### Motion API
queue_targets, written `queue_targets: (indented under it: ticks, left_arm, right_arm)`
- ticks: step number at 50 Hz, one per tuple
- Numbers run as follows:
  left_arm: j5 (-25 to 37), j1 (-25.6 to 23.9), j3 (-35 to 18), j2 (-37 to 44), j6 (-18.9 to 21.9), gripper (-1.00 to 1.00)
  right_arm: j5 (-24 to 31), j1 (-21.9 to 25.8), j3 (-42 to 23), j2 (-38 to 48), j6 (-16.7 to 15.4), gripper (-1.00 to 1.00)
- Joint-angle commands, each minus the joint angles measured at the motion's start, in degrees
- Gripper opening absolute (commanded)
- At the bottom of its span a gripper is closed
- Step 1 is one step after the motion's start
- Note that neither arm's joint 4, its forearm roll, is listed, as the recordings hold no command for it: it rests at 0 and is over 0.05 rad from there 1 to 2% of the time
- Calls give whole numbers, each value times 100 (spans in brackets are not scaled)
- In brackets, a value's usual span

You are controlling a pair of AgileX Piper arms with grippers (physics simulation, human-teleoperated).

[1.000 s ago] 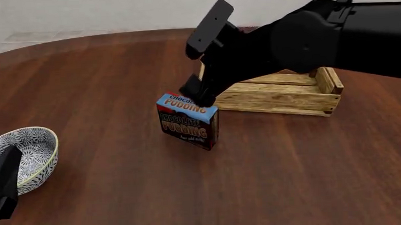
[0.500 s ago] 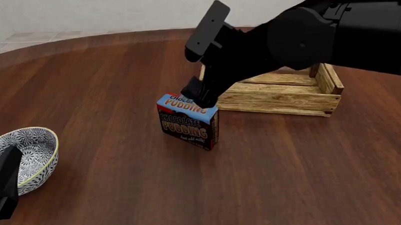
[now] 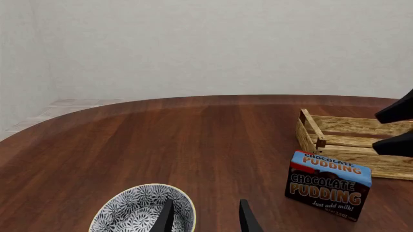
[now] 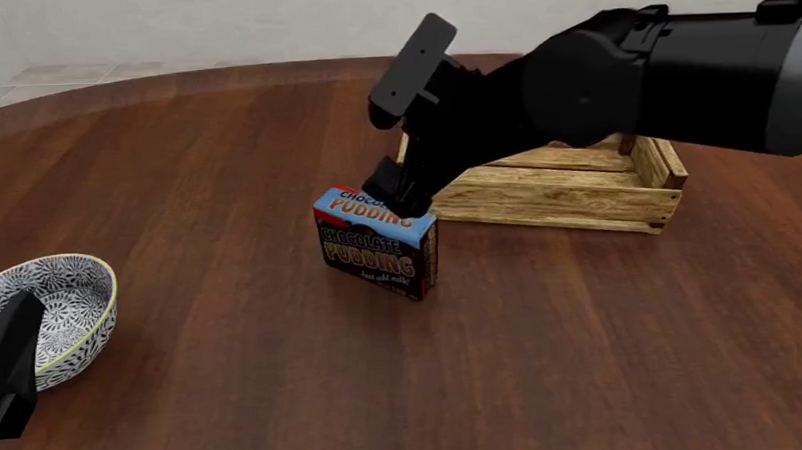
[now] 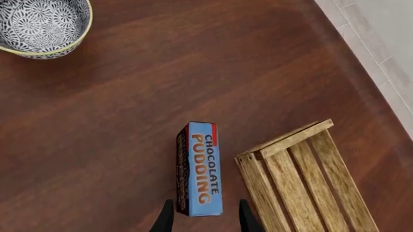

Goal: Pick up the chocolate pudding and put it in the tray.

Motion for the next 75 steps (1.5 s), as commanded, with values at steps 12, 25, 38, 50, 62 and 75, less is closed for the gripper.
queue_targets:
  ticks: [12, 25, 38, 50, 62, 75]
  left_arm:
    - [0, 0, 0, 0, 0, 100]
    - [0, 0, 0, 0, 0, 100]
    - [0, 0, 0, 0, 0, 100]
    - [0, 0, 0, 0, 0, 100]
    - [0, 0, 0, 0, 0, 100]
    - [0, 0, 0, 0, 0, 100]
  right_arm:
    - [-120, -137, -83, 246, 96, 100]
    - [-282, -160, -63, 409, 242, 100]
    - [-403, -162, -24, 514, 312, 100]
    - [-474, -164, -14, 599, 361, 100]
    - [-506, -167, 6, 634, 403, 100]
    - [-581, -211, 29, 720, 455, 100]
